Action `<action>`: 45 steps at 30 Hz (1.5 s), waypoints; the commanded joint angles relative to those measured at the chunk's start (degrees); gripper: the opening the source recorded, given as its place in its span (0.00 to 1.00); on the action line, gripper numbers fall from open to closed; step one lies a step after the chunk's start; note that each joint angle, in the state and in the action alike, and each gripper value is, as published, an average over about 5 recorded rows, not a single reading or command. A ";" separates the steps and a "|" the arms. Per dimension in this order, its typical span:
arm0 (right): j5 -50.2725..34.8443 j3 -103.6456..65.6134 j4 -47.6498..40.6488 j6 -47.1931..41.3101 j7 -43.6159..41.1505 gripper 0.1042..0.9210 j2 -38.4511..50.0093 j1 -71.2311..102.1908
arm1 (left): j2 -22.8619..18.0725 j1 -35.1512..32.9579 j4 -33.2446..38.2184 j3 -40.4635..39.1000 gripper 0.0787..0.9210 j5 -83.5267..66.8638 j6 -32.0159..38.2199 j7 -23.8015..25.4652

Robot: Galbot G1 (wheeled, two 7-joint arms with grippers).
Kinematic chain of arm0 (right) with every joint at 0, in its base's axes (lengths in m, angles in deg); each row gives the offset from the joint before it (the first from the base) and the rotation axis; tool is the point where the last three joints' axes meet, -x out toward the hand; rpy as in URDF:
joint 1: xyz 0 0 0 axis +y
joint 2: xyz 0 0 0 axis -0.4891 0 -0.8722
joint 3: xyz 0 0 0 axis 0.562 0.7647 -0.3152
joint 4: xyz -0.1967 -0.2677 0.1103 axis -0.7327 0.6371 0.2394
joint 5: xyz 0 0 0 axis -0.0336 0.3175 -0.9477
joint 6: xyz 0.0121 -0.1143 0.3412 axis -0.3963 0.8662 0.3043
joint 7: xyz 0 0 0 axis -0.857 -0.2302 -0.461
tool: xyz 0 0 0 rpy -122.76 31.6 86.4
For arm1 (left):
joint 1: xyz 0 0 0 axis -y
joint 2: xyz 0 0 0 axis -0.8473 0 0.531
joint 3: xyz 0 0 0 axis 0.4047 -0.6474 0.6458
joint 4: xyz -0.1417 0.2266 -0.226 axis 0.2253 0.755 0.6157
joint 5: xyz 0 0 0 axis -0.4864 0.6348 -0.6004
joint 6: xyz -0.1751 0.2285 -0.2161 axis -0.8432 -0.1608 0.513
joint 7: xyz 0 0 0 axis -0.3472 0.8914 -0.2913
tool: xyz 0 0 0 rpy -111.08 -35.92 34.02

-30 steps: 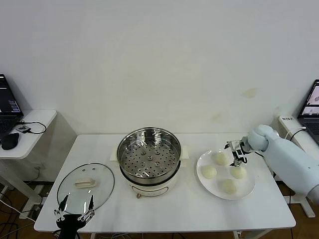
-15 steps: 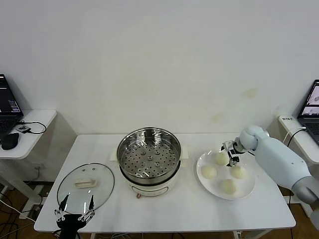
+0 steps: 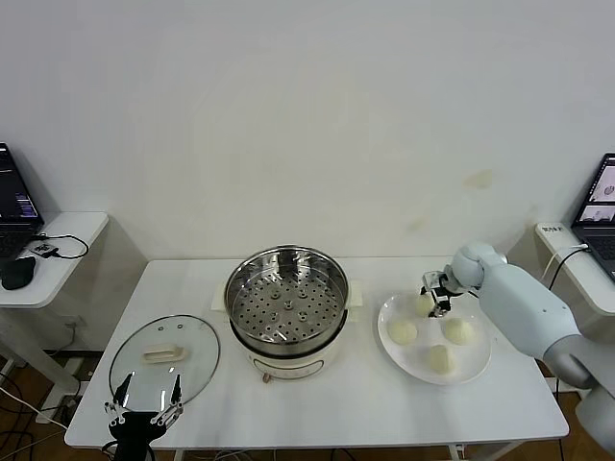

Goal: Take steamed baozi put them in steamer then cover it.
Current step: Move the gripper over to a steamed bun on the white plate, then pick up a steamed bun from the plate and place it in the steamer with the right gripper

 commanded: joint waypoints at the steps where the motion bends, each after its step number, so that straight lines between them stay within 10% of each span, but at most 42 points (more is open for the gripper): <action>1: -4.90 2.20 4.34 -0.99 -0.97 0.64 2.60 -2.14 | -0.01 0.00 0.01 -0.02 0.88 0.19 0.05 -0.03; 21: -36.60 32.08 27.20 -5.32 1.54 0.65 6.52 -39.82 | 1.29 1.01 0.59 -0.27 0.88 -1.60 -0.15 0.15; 45: -26.09 44.24 14.36 14.47 9.90 0.65 -22.62 -36.68 | 2.69 1.82 0.57 2.17 0.88 -3.19 0.56 0.37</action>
